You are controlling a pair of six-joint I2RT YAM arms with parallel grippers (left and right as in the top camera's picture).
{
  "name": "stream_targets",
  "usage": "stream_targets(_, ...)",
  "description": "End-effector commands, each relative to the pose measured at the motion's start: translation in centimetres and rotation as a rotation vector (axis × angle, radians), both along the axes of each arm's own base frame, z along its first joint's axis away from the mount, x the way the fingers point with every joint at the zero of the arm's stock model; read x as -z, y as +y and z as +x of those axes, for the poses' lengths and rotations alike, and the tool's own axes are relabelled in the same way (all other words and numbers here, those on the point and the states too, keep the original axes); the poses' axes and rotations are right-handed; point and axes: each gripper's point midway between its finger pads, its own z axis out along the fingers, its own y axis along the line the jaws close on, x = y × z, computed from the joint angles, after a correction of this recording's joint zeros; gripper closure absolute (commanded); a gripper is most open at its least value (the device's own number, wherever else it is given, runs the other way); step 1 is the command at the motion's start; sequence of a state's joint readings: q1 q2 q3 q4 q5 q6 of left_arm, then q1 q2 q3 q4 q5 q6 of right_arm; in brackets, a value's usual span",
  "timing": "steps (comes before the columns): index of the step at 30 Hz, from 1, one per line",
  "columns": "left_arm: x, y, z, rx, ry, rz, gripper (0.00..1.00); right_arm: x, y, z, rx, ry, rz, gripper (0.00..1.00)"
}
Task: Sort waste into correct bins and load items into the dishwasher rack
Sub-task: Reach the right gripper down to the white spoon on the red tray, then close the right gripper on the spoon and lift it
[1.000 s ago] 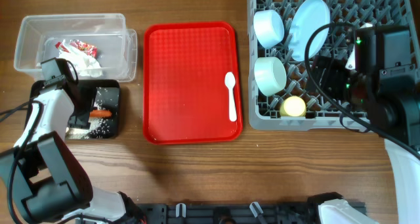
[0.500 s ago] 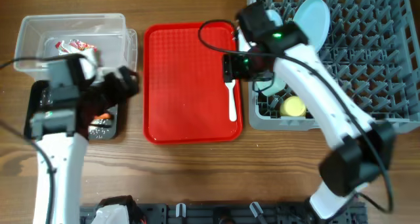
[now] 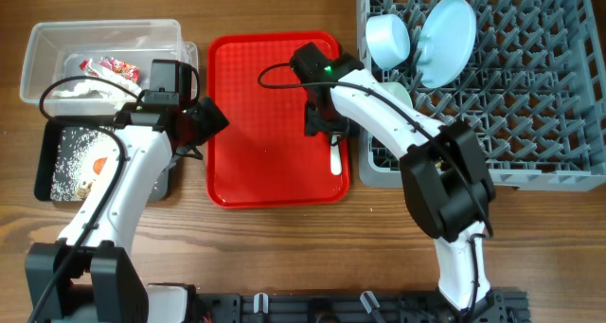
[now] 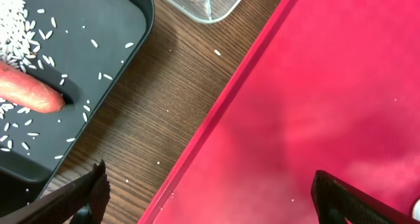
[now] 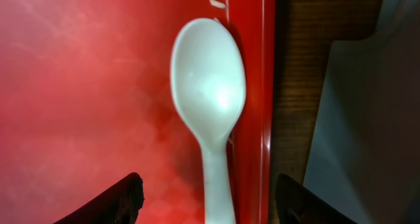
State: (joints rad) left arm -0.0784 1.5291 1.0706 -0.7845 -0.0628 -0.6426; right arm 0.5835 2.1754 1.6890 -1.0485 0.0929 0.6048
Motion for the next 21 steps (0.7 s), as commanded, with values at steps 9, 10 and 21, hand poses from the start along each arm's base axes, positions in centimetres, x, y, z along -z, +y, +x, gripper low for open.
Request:
stream_targets(9,-6.6,1.0,0.7,-0.044,-0.218,0.038,0.0,2.6,-0.5,0.5,0.023,0.024,-0.04,0.38)
stream_targets(10,-6.5,1.0,0.7,-0.044,-0.215,0.038,0.0,1.5,-0.6,0.8,0.027,0.005,-0.034,0.37)
stream_targets(21,-7.2,3.3,1.3,-0.106,-0.253,0.153,0.0,-2.4,-0.5,0.9,0.002,-0.058,-0.016,0.35)
